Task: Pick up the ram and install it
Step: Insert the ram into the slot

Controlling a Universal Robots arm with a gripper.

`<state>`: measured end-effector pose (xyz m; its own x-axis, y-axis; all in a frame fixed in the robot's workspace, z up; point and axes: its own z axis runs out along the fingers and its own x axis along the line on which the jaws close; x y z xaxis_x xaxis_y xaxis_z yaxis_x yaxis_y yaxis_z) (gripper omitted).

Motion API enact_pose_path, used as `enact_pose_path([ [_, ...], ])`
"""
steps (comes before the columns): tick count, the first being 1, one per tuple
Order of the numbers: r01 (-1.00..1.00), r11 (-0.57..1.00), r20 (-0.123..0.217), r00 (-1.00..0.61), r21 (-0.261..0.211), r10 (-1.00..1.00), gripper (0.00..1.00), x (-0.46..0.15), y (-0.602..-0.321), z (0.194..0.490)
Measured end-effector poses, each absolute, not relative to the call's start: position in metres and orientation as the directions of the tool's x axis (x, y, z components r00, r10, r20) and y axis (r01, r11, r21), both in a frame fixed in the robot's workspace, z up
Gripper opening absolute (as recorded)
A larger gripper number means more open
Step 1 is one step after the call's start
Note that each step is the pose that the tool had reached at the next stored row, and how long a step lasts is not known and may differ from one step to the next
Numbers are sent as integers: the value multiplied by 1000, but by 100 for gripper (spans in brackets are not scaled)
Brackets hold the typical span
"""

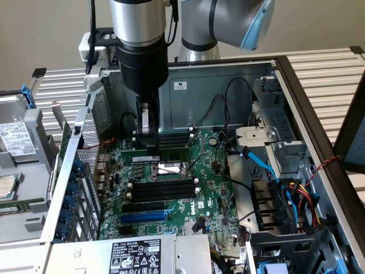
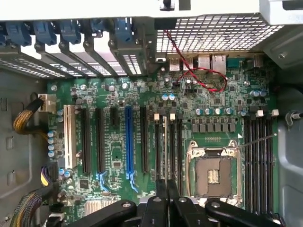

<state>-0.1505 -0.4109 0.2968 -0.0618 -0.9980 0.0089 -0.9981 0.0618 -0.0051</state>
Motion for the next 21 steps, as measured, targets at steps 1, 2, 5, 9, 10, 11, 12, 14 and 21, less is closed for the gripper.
enact_pose_path([
  [1,-998,57,9,-57,-6,-998,12,-150,-411,295],
  [2,-999,54,9,-54,-6,-998,12,-150,-411,293],
  [5,-999,53,9,-53,-6,-999,12,-150,-411,288],
  [9,-999,53,9,-53,-6,-999,12,-150,-411,280],
  [10,-999,54,9,-54,-6,-998,12,-149,-411,279],
  [11,-998,56,9,-56,-6,-998,12,-147,-411,277],
  [12,-998,57,9,-57,-6,-998,12,-146,-411,275],
  [14,-998,60,9,-60,-6,-998,12,-143,-411,271],
  [21,-998,63,9,-63,-6,-998,12,-141,-419,257],
])
